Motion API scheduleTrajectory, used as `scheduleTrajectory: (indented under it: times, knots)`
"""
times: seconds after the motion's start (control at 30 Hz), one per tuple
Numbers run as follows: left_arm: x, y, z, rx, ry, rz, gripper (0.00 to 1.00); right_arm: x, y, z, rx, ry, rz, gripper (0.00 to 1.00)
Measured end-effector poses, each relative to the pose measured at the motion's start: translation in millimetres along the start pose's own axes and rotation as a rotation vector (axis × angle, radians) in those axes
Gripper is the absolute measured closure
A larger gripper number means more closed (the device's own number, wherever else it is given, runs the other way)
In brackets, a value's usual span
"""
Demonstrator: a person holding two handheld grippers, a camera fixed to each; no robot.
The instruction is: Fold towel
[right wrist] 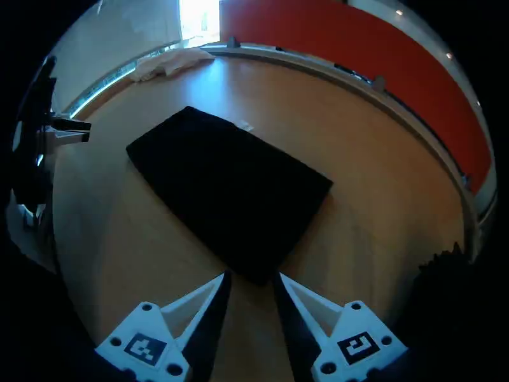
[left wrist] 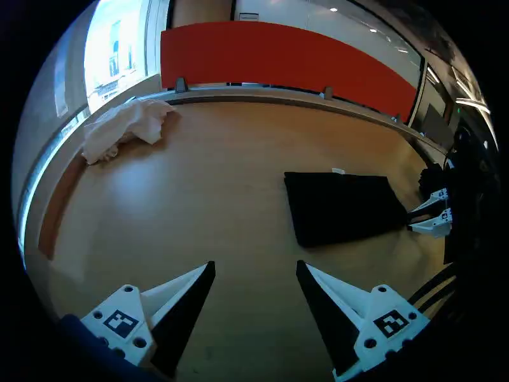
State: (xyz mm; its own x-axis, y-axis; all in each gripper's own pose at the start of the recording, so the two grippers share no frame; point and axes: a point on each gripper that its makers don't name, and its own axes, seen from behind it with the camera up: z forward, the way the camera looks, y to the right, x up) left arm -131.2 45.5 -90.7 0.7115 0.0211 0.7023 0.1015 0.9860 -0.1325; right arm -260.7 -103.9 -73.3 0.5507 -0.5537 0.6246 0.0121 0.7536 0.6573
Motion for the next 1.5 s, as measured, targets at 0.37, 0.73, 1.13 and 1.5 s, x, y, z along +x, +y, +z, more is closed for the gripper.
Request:
scheduleTrajectory:
  times: [0.37, 0.73, 1.13, 1.5]
  knots:
    - [-3.6, -3.3, -3.2, 0.004, -0.002, -0.004, 0.06, -4.6, 3.7, -0.7, -0.008, -0.022, -0.043, 0.72]
    - [-5.6, -6.1, -5.4, 0.012, -0.003, -0.006, 0.05, -0.7, 3.9, 0.6, -0.001, -0.009, -0.044, 0.95]
    - [-7.0, -8.0, -8.3, 0.015, 0.000, -0.014, 0.05, 27.1, 3.3, -10.4, -0.013, 0.038, -0.078, 0.95]
    - [-9.7, -8.6, -9.0, 0.015, 0.003, -0.026, 0.06, 88.8, -2.8, -24.6, -0.019, 0.118, -0.167, 0.95]
